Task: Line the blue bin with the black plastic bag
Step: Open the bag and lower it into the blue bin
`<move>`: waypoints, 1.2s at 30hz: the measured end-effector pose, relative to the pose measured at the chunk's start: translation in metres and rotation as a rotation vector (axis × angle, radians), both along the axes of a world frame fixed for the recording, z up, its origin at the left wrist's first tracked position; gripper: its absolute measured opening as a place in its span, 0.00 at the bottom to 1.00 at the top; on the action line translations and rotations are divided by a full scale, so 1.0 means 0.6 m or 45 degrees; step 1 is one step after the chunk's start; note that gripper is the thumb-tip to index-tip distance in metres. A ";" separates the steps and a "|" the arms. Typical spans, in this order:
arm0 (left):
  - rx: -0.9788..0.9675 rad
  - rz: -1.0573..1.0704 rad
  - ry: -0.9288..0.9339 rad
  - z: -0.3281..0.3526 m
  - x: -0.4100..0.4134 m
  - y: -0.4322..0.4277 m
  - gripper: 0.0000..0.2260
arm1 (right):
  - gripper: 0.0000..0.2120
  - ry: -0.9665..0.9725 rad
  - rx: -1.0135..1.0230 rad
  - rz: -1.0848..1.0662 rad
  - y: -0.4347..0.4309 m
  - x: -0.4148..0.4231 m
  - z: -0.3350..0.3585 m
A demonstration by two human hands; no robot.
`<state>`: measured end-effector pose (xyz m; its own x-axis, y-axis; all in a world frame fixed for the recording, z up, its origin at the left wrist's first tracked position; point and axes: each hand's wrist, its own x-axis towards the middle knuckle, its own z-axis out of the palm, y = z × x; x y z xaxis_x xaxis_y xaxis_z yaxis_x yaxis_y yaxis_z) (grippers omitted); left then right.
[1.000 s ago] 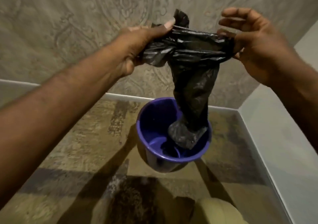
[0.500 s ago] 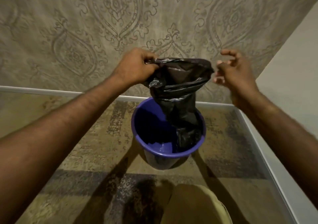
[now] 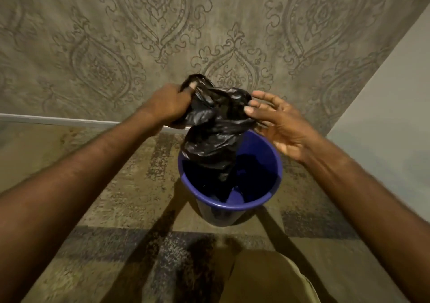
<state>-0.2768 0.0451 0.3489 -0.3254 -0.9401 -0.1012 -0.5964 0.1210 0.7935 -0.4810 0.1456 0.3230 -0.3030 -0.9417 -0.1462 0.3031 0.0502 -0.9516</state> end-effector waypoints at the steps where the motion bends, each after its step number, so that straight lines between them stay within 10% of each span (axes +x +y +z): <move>1: -0.148 -0.009 -0.089 -0.006 0.011 -0.014 0.21 | 0.23 0.060 0.012 0.043 0.007 -0.015 0.008; 5: -0.471 0.014 -0.249 -0.025 0.047 -0.041 0.14 | 0.15 0.179 0.007 0.044 0.037 -0.074 0.040; 9: -0.145 -0.013 0.264 -0.043 0.058 -0.035 0.10 | 0.12 0.002 -0.128 -0.050 0.085 -0.112 0.032; 17: 0.320 0.046 0.471 -0.093 0.056 0.002 0.07 | 0.08 1.487 -0.138 -0.433 0.181 -0.100 -0.057; 22: 0.619 0.192 0.664 -0.122 0.048 0.036 0.09 | 0.10 0.280 -0.095 -0.490 0.191 -0.055 -0.052; 26: 0.662 0.192 0.961 -0.119 0.038 0.052 0.10 | 0.10 -0.086 -0.137 -0.473 0.177 -0.046 -0.044; 31: -0.168 -0.282 0.279 -0.154 0.085 0.028 0.05 | 0.08 0.279 -0.020 -0.519 0.158 -0.050 -0.098; 36: 0.152 -0.481 0.091 -0.200 0.107 -0.003 0.14 | 0.05 0.420 0.212 -0.220 0.109 -0.105 -0.166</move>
